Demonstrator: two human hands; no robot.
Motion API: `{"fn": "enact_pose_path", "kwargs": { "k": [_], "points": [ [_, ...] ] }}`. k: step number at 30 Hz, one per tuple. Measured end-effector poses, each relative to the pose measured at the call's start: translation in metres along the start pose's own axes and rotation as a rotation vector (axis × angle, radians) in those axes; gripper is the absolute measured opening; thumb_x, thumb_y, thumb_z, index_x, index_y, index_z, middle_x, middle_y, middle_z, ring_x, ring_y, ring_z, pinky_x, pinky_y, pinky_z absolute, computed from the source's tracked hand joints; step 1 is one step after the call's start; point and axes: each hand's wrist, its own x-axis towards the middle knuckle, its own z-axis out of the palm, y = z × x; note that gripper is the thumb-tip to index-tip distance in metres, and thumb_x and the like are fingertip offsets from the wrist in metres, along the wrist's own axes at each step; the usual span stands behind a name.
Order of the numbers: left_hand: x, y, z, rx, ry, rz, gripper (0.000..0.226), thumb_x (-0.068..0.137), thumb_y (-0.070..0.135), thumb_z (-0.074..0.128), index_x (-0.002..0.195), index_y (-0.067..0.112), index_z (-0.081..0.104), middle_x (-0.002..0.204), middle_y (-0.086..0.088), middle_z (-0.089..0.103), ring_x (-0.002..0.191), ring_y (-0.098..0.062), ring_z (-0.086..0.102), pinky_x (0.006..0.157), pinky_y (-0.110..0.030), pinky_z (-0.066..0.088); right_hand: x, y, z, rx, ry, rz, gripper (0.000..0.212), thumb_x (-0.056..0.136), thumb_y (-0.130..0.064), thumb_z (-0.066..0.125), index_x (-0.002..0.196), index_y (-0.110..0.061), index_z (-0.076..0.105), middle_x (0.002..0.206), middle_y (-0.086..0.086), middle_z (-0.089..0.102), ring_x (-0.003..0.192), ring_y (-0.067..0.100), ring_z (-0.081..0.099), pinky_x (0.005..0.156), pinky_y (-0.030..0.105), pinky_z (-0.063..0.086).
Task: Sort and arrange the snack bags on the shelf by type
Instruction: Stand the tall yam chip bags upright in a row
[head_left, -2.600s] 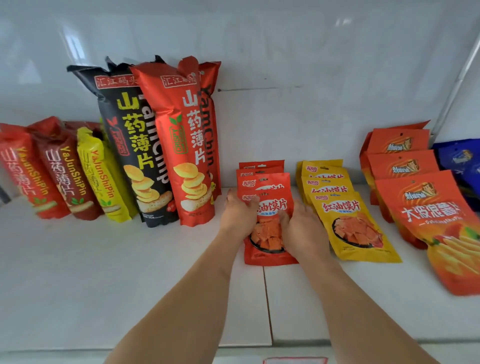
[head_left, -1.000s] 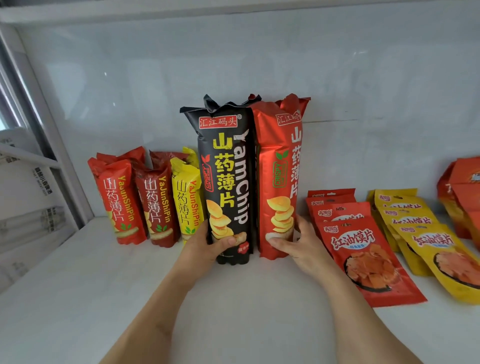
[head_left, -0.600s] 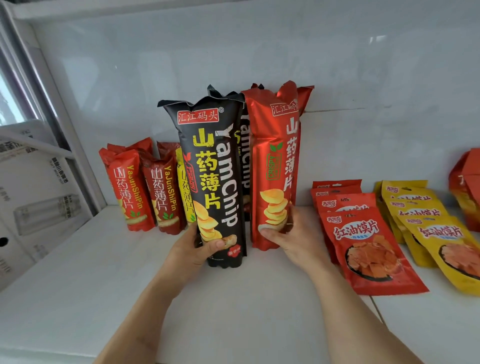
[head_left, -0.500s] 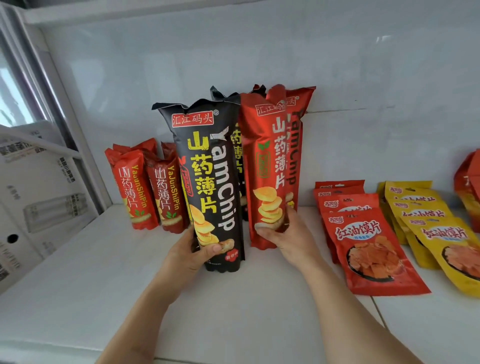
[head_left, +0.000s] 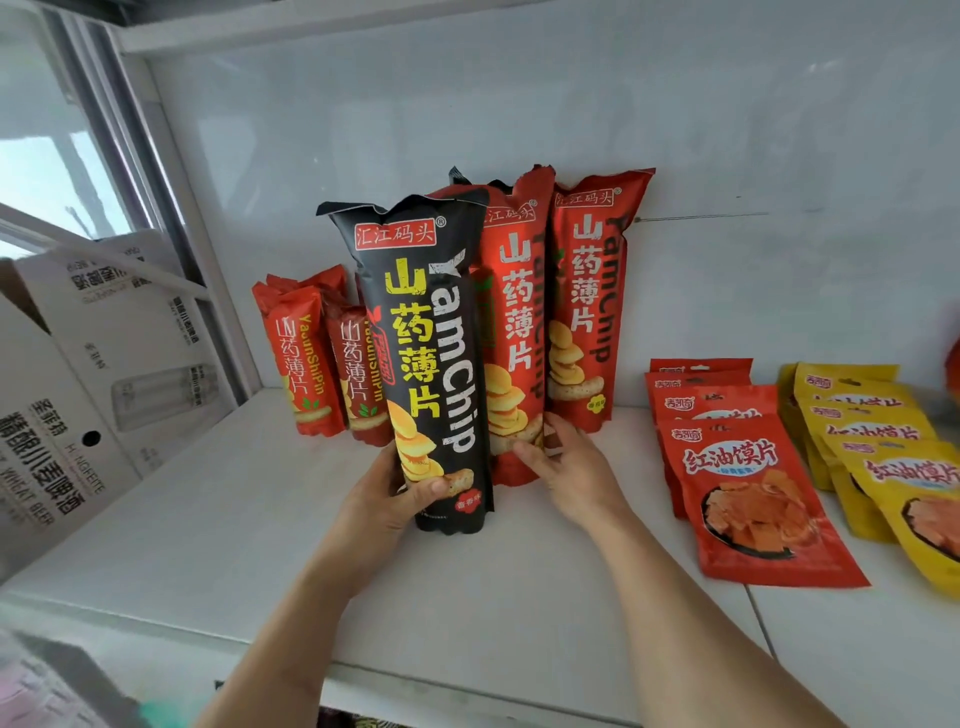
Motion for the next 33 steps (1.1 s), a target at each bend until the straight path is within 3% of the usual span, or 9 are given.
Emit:
{"fn": "enact_pose_path", "kwargs": {
  "k": [2,5,9,16,20,23,27,29,33],
  "points": [
    [-0.001,-0.002,-0.001,-0.002,0.011,-0.005,0.067,0.077,0.036,0.082,0.136,0.032,0.052,0.127,0.016,0.068,0.117,-0.004,0.064,0.094,-0.026,0.050,-0.002,-0.002,-0.002,0.004,-0.039,0.032,0.067,0.091,-0.064,0.046,0.146,-0.026,0.041,0.136,-0.003,0.057,0.116,0.014,0.057,0.094,0.027,0.045],
    [-0.002,-0.002,-0.001,0.012,0.003,-0.016,0.062,0.077,0.033,0.080,0.133,0.035,0.053,0.124,0.019,0.069,0.115,-0.001,0.064,0.090,-0.021,0.050,-0.009,-0.001,-0.008,0.049,-0.032,0.092,0.076,0.088,-0.073,0.033,0.148,-0.027,0.038,0.138,-0.001,0.058,0.120,0.016,0.058,0.102,0.032,0.044],
    [-0.005,0.000,-0.001,0.015,0.002,-0.017,0.050,0.079,0.030,0.078,0.122,0.042,0.056,0.112,0.026,0.071,0.104,0.010,0.064,0.075,-0.007,0.050,-0.022,-0.004,-0.011,0.029,-0.033,0.117,0.073,0.090,-0.072,0.032,0.149,-0.029,0.035,0.143,-0.003,0.054,0.127,0.017,0.054,0.107,0.034,0.039],
    [-0.001,0.004,-0.012,-0.029,0.009,-0.002,0.054,0.078,0.026,0.076,0.128,0.033,0.056,0.106,0.024,0.073,0.094,0.012,0.067,0.069,-0.005,0.051,-0.033,-0.016,-0.003,0.050,0.024,0.134,0.082,0.087,-0.064,0.056,0.153,-0.027,0.026,0.155,-0.004,0.038,0.137,0.015,0.042,0.109,0.033,0.037],
    [0.002,0.005,-0.020,-0.019,0.012,-0.009,0.058,0.080,0.027,0.076,0.132,0.032,0.053,0.118,0.020,0.066,0.092,0.015,0.065,0.066,-0.002,0.048,-0.027,-0.027,0.010,0.135,0.052,0.099,0.097,0.082,-0.057,0.068,0.156,-0.028,0.014,0.159,-0.008,0.026,0.144,0.014,0.031,0.107,0.028,0.029],
    [0.006,0.003,-0.025,0.007,0.024,-0.017,0.058,0.082,0.029,0.077,0.135,0.033,0.053,0.120,0.021,0.066,0.101,0.011,0.062,0.067,-0.001,0.047,-0.017,-0.031,0.022,0.252,0.070,0.049,0.104,0.074,-0.054,0.076,0.155,-0.030,0.015,0.151,-0.012,0.035,0.134,0.005,0.037,0.101,0.022,0.033],
    [0.010,0.002,-0.026,0.008,0.016,-0.024,0.063,0.076,0.039,0.076,0.133,0.036,0.050,0.122,0.022,0.064,0.112,0.006,0.058,0.068,-0.001,0.046,-0.005,-0.027,0.034,0.324,0.085,0.005,0.090,0.072,-0.037,0.085,0.140,-0.045,0.027,0.131,-0.021,0.052,0.119,-0.003,0.052,0.090,0.012,0.044],
    [0.011,-0.001,-0.026,0.006,0.011,-0.022,0.061,0.079,0.037,0.075,0.135,0.036,0.050,0.123,0.022,0.064,0.108,0.009,0.059,0.069,-0.001,0.047,-0.002,-0.025,0.036,0.338,0.114,-0.016,0.085,0.071,-0.034,0.086,0.134,-0.048,0.031,0.130,-0.019,0.054,0.118,-0.003,0.054,0.095,0.018,0.046],
    [0.012,-0.003,-0.025,-0.020,0.010,-0.022,0.067,0.074,0.040,0.076,0.136,0.036,0.050,0.122,0.023,0.065,0.103,0.013,0.062,0.069,-0.003,0.049,-0.004,-0.023,0.036,0.269,0.145,-0.033,0.084,0.073,-0.042,0.083,0.142,-0.041,0.033,0.136,-0.016,0.053,0.121,0.003,0.052,0.099,0.026,0.043]
  ]
}}
